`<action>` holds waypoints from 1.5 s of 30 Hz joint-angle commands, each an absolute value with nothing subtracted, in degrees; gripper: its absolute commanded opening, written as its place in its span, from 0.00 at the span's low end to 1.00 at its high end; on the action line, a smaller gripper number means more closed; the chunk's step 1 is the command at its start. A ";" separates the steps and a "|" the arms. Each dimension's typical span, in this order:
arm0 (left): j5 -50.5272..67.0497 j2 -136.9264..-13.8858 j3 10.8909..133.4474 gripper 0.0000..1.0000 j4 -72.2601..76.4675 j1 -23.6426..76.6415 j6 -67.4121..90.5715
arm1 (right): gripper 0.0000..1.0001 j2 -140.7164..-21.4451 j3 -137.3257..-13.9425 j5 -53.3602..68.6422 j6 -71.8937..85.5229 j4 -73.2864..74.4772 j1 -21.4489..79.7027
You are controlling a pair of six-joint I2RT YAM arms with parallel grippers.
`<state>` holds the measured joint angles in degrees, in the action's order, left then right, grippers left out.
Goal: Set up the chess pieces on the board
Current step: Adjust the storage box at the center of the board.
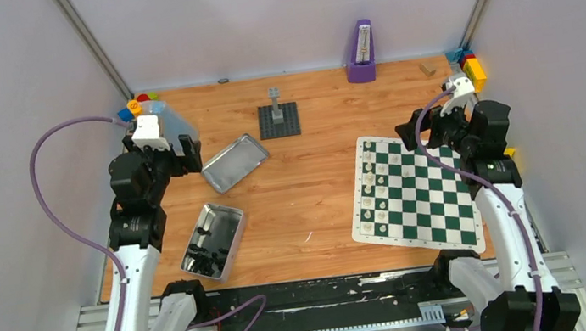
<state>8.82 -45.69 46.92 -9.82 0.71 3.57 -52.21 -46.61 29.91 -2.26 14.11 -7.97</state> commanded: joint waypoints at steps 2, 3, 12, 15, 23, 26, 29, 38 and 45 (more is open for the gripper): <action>12.45 -44.83 46.56 1.00 -8.40 0.53 2.68 | 1.00 -49.75 -46.26 31.25 -3.76 12.75 -8.23; 12.64 -44.83 46.62 1.00 -8.59 0.53 2.34 | 1.00 -49.75 -46.11 31.10 -3.92 12.74 -8.18; 14.36 -43.84 48.38 1.00 -13.21 0.52 -2.60 | 1.00 -49.66 -45.92 32.43 -4.20 12.79 -8.22; 15.69 -42.96 50.53 1.00 -17.78 0.44 -5.89 | 1.00 -48.66 -45.88 36.28 -5.21 13.54 -8.22; 20.66 -50.14 58.69 1.00 -41.89 5.24 -26.31 | 1.00 -48.35 -45.44 42.50 -8.98 16.26 -8.09; 15.46 -52.03 56.00 1.00 -43.70 9.06 -31.53 | 1.00 -48.81 -45.27 42.86 -9.43 16.46 -7.71; 11.17 -55.01 53.53 1.00 -44.10 10.15 -34.50 | 1.00 -48.91 -44.79 43.68 -10.06 16.68 -7.65; 3.14 -67.93 52.25 0.95 -48.46 10.20 -34.05 | 1.00 -49.12 -44.56 44.84 -10.20 16.76 -7.64; 0.40 -75.09 49.15 0.82 -44.85 10.20 -30.15 | 1.00 -49.39 -44.49 45.05 -10.20 16.79 -7.63</action>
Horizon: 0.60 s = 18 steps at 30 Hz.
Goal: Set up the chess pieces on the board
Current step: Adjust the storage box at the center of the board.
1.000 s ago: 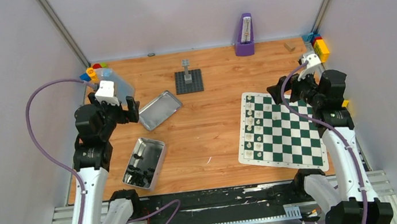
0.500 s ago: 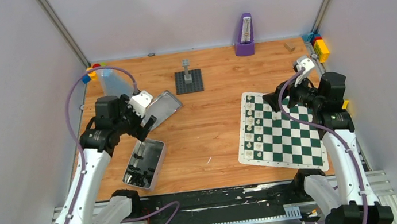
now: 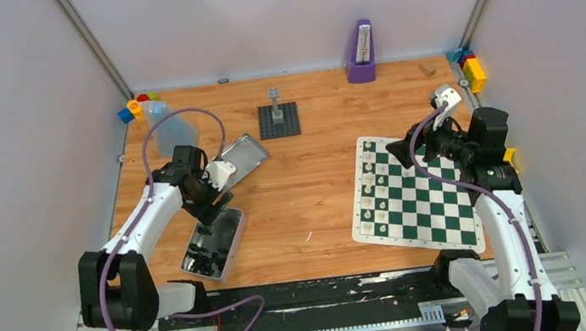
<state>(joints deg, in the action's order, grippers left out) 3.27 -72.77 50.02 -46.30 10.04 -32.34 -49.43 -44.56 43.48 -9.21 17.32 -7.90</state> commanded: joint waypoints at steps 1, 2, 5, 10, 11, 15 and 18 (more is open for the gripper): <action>0.23 -76.30 48.83 0.81 -44.00 10.20 -29.42 | 1.00 -49.47 -44.48 45.13 -10.20 16.79 -7.58; -0.54 -76.86 48.72 0.77 -43.62 10.20 -28.99 | 1.00 -49.48 -44.46 45.09 -10.26 16.83 -7.64; -1.57 -79.37 48.34 0.71 -42.13 10.20 -26.94 | 1.00 -49.53 -44.47 45.02 -10.28 16.79 -7.61; -1.31 -82.99 49.71 0.54 -40.63 10.20 -22.63 | 1.00 -49.33 -44.39 44.92 -10.42 16.84 -7.62; -0.79 -83.51 50.51 0.51 -40.75 10.20 -21.59 | 1.00 -49.31 -44.34 44.91 -10.45 16.85 -7.58; 0.91 -85.99 52.80 0.30 -41.79 10.20 -19.40 | 1.00 -49.22 -44.30 45.12 -10.50 16.86 -7.64; 1.64 -86.86 54.10 0.21 -42.24 10.20 -18.23 | 1.00 -49.17 -44.30 45.14 -10.55 16.79 -7.63</action>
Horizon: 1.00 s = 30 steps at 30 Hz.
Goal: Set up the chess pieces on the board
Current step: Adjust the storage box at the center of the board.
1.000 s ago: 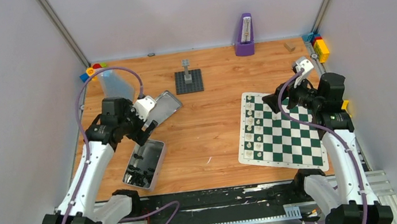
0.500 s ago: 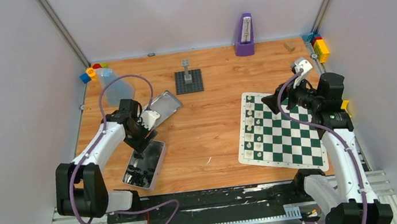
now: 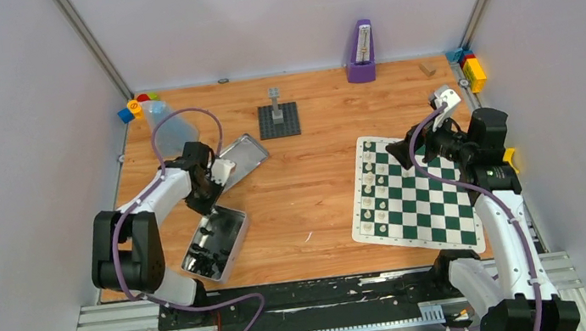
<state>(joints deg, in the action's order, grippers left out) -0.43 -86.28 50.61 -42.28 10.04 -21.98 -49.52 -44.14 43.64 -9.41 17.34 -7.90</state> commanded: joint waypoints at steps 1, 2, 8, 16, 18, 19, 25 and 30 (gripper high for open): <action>2.63 -86.98 54.77 0.19 -42.39 10.26 -17.85 | 1.00 -49.17 -44.25 45.15 -10.59 16.81 -7.63; 3.25 -87.31 55.51 0.18 -42.59 10.27 -17.67 | 1.00 -49.21 -44.21 45.17 -10.63 16.79 -7.61; 7.48 -92.55 62.03 0.09 -45.16 11.47 -15.32 | 1.00 -49.56 -44.17 45.38 -10.72 16.79 -7.60; 10.35 -101.04 68.39 0.04 -46.92 13.54 -12.14 | 1.00 -49.78 -43.68 45.52 -10.96 16.46 -7.58; 11.04 -102.78 69.83 0.04 -47.31 13.69 -11.19 | 1.00 -50.13 -43.68 45.53 -10.99 16.44 -7.57; 11.06 -103.85 70.38 0.04 -47.42 13.70 -10.82 | 1.00 -50.32 -43.76 45.42 -10.99 16.44 -7.57; 8.61 -106.73 74.44 0.04 -46.70 13.65 -7.83 | 1.00 -52.09 -45.27 42.29 -10.37 17.30 -7.56; 8.08 -106.81 74.64 0.06 -46.87 13.46 -7.31 | 1.00 -57.58 -48.91 37.55 -12.78 21.38 -6.17</action>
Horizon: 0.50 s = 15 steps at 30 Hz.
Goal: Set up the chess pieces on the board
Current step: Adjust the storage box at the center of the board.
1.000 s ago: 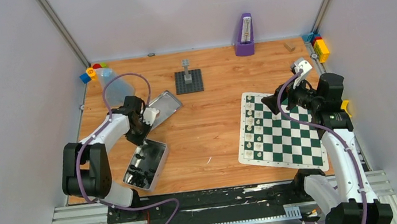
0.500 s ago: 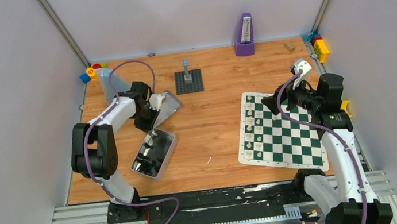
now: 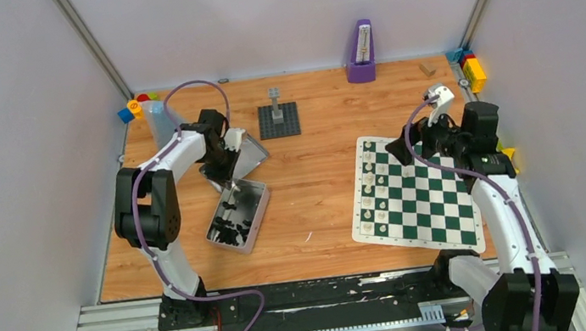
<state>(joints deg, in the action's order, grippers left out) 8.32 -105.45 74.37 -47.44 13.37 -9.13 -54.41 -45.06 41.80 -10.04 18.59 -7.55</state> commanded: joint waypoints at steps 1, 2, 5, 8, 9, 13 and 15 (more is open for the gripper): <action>8.61 -106.18 74.21 0.07 -46.94 13.32 -7.61 | 1.00 -58.58 -49.17 35.35 -13.62 21.77 -5.36; 8.88 -105.27 73.93 0.09 -47.18 13.25 -7.80 | 0.99 -59.83 -49.33 33.49 -14.48 21.82 -4.29; 9.62 -102.72 72.46 0.19 -47.28 13.02 -8.95 | 0.98 -63.23 -50.41 29.14 -15.16 21.00 -3.12; 9.67 -99.97 71.95 0.28 -47.32 12.94 -9.41 | 0.95 -67.19 -52.86 25.90 -14.21 19.45 -2.94; 9.73 -99.51 71.91 0.32 -47.35 12.86 -9.60 | 0.94 -68.68 -53.51 24.59 -13.82 18.76 -2.91; 10.11 -97.46 72.14 0.46 -47.61 12.56 -10.00 | 0.90 -74.84 -56.27 19.40 -13.15 16.54 -2.74; 10.37 -96.35 72.19 0.56 -47.84 12.37 -10.36 | 0.85 -78.25 -57.92 17.37 -13.52 16.27 -2.47</action>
